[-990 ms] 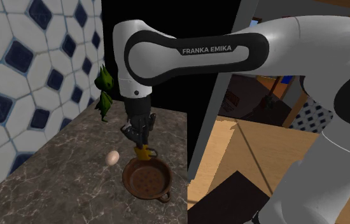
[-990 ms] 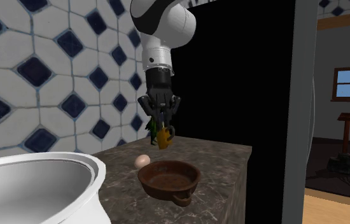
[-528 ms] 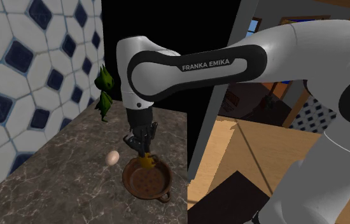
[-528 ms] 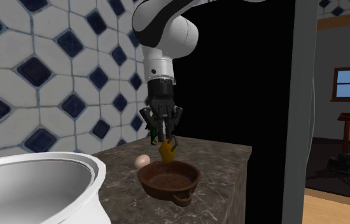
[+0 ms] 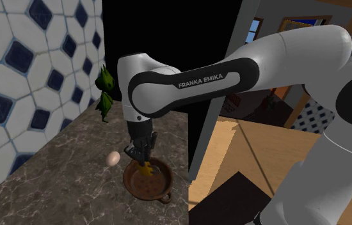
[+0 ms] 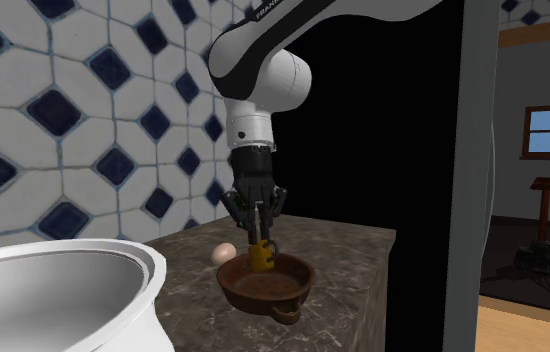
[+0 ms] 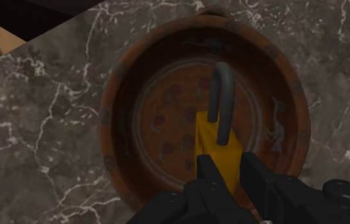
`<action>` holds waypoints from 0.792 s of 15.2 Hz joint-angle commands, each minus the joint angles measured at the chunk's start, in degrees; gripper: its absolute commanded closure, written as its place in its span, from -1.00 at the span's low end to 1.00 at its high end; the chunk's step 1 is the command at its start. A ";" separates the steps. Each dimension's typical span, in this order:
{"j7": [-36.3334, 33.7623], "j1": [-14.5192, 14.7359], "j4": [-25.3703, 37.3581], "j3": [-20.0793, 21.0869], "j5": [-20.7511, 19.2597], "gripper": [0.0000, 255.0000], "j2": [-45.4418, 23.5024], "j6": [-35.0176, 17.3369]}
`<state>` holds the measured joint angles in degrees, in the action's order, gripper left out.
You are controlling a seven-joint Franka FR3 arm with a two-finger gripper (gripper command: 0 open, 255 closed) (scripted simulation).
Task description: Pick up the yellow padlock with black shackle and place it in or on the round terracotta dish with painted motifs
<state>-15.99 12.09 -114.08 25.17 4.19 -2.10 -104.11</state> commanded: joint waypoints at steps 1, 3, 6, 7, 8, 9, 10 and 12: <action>-0.03 0.01 -0.13 0.00 -0.10 1.00 -0.24 -0.39; -0.03 0.01 -0.13 0.00 -0.10 1.00 -0.24 -0.39; -0.03 0.01 -0.13 0.00 -0.10 1.00 -0.24 -0.39; -0.03 0.01 -0.13 0.00 -0.10 -1.00 -0.24 -0.39; -0.03 0.01 -0.13 0.00 -0.10 -1.00 -0.24 -0.39; -0.03 0.01 -0.13 0.00 -0.10 -1.00 -0.24 -0.39; -0.03 0.01 -0.13 0.00 -0.10 -1.00 -0.24 -0.39; -0.03 0.01 -0.12 0.00 -0.10 -1.00 -0.24 -0.39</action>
<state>-16.01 12.10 -114.20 25.17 4.09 -2.34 -104.49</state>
